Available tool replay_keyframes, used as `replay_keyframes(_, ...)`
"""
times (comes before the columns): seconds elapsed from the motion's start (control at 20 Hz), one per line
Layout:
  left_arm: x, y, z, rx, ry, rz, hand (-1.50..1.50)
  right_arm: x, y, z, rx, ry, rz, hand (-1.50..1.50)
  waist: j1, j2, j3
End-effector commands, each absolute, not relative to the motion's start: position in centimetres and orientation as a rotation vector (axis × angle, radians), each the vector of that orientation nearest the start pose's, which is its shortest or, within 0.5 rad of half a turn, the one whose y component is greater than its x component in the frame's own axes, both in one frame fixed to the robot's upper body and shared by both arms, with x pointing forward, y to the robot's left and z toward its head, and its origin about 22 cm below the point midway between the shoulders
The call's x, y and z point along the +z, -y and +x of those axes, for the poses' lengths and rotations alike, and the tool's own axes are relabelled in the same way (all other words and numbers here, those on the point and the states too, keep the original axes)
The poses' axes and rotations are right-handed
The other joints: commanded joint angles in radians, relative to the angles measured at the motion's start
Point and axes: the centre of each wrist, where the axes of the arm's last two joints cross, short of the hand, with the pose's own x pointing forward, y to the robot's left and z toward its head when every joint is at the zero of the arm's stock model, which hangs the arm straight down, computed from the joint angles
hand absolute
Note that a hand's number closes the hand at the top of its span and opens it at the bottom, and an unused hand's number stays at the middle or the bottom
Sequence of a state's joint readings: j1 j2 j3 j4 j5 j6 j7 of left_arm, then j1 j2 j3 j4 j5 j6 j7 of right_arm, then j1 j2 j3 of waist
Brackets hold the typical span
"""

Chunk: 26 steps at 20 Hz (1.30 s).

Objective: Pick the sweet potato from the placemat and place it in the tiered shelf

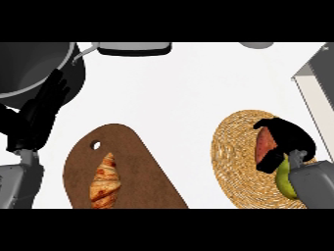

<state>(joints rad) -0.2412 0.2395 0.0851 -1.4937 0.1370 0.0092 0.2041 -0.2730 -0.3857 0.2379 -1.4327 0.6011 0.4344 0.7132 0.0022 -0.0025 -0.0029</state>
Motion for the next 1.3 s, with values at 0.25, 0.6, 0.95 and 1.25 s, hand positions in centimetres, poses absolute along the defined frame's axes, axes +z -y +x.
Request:
replay_keyframes(0.25, 6.6, -28.5, 30.4, -0.053, 1.532, 0.076, 0.00, 2.1, 23.4, 30.7, 1.153, 0.779, -0.784, 1.50, 0.001, 0.004, 0.003)
replay_keyframes(0.6, 6.2, -27.9, 29.6, -0.043, 1.524, 0.083, 0.00, 3.5, 21.7, 28.3, 1.026, 0.925, -0.807, 1.50, -0.006, 0.001, 0.003)
replay_keyframes(0.95, 5.3, -28.1, 29.6, -0.060, 1.522, 0.079, 0.00, 5.8, 6.2, 24.2, 0.992, 1.083, -0.816, 1.50, 0.002, 0.000, 0.002)
replay_keyframes(1.25, 7.5, -26.6, 30.4, -0.038, 1.532, 0.088, 0.00, 12.2, 5.8, 23.0, 0.594, 1.416, -0.782, 1.50, -0.008, -0.006, 0.004)
